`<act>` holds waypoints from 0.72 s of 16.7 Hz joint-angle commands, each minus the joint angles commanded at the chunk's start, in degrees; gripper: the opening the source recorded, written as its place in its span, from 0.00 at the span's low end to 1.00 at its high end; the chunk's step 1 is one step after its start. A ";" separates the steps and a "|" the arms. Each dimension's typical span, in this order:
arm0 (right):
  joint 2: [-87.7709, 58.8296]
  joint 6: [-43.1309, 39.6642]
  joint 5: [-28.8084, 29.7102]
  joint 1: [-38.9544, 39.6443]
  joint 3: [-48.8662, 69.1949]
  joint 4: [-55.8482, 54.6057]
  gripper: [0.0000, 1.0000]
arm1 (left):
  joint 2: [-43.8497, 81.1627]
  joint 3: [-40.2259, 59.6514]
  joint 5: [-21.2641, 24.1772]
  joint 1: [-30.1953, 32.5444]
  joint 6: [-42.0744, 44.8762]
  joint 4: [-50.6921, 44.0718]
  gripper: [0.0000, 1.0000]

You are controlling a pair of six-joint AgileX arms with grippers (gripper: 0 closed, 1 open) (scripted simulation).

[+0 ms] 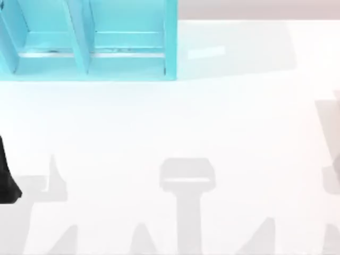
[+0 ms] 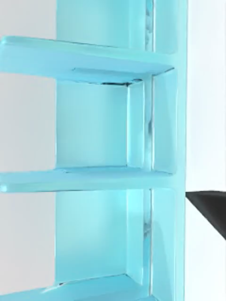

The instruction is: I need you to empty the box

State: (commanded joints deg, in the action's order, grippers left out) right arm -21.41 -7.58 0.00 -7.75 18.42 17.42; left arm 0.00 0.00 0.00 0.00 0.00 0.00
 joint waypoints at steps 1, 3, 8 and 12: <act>-4.88 -1.57 0.00 -1.60 3.84 3.60 1.00 | 0.00 0.00 0.00 0.00 0.00 0.00 1.00; -15.47 -4.90 0.00 -5.01 12.01 11.24 1.00 | 0.00 0.00 0.00 0.00 0.00 0.00 1.00; -43.09 -13.31 0.00 -13.61 32.72 30.56 1.00 | 0.00 0.00 0.00 0.00 0.00 0.00 1.00; -61.43 -18.73 0.01 -19.16 46.29 43.13 1.00 | 0.00 0.00 0.00 0.00 0.00 0.00 1.00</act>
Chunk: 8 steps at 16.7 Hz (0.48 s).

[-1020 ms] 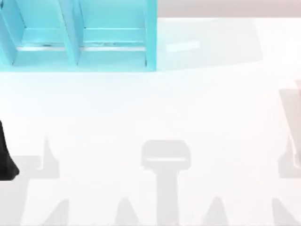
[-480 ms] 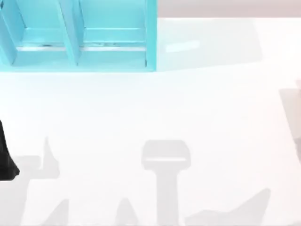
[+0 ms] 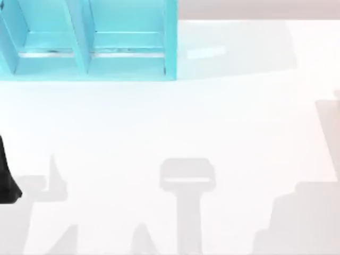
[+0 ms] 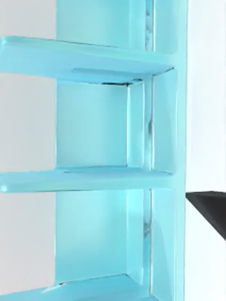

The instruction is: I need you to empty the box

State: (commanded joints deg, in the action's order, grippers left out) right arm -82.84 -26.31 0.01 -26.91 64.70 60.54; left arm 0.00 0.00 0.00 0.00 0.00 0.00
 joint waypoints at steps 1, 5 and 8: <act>-3.48 -1.04 0.00 -1.07 2.58 2.39 1.00 | 0.00 0.00 0.00 0.00 0.00 0.00 1.00; -11.41 -3.56 0.00 -3.64 8.60 8.12 1.00 | 0.00 0.00 0.00 0.00 0.00 0.00 1.00; -11.84 -3.69 0.00 -3.78 8.93 8.45 1.00 | 0.00 0.00 0.00 0.00 0.00 0.00 1.00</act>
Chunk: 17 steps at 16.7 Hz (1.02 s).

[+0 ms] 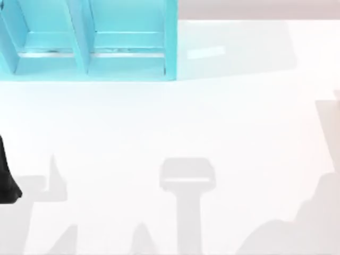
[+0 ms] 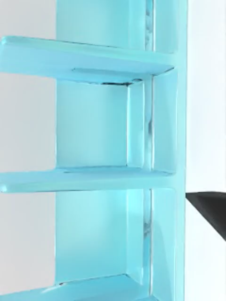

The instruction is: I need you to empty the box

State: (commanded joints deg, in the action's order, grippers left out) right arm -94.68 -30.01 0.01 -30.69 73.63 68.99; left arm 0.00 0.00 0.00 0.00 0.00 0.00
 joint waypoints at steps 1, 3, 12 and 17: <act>0.00 0.00 0.00 0.00 0.00 0.00 1.00 | 0.00 0.00 0.00 0.00 0.00 0.00 1.00; 0.16 0.07 0.01 0.26 -0.28 -0.25 1.00 | 0.00 0.00 0.00 0.00 0.00 0.00 1.00; -4.36 0.10 -0.01 0.03 -12.04 -16.41 1.00 | 0.00 0.00 0.00 0.00 0.00 0.00 1.00; -7.11 0.32 0.02 0.20 -15.82 -22.93 1.00 | 0.00 0.00 0.00 0.00 0.00 0.00 1.00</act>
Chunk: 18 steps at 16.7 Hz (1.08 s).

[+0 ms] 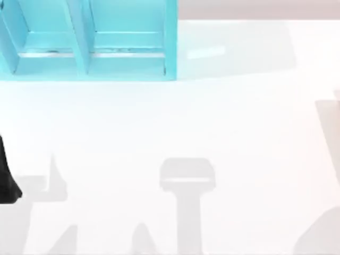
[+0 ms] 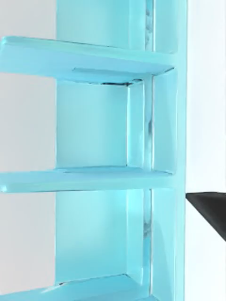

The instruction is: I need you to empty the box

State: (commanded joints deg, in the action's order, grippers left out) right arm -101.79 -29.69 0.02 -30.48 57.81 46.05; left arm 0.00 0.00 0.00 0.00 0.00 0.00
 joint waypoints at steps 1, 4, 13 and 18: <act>0.00 0.00 0.00 0.00 0.00 0.00 1.00 | 0.00 0.00 0.00 0.00 0.00 0.00 1.00; 0.00 0.00 0.00 0.00 0.00 0.00 0.92 | 0.00 0.00 0.00 0.00 0.00 0.00 1.00; 0.00 0.00 0.00 0.00 0.00 0.00 0.25 | 0.00 0.00 0.00 0.00 0.00 0.00 1.00; 0.00 0.00 0.00 0.00 0.00 0.00 0.00 | 0.00 0.00 0.00 0.00 0.00 0.00 1.00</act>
State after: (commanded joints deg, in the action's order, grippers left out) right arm -101.79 -29.69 0.02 -30.48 57.81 46.05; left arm 0.00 0.00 0.00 0.00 0.00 0.00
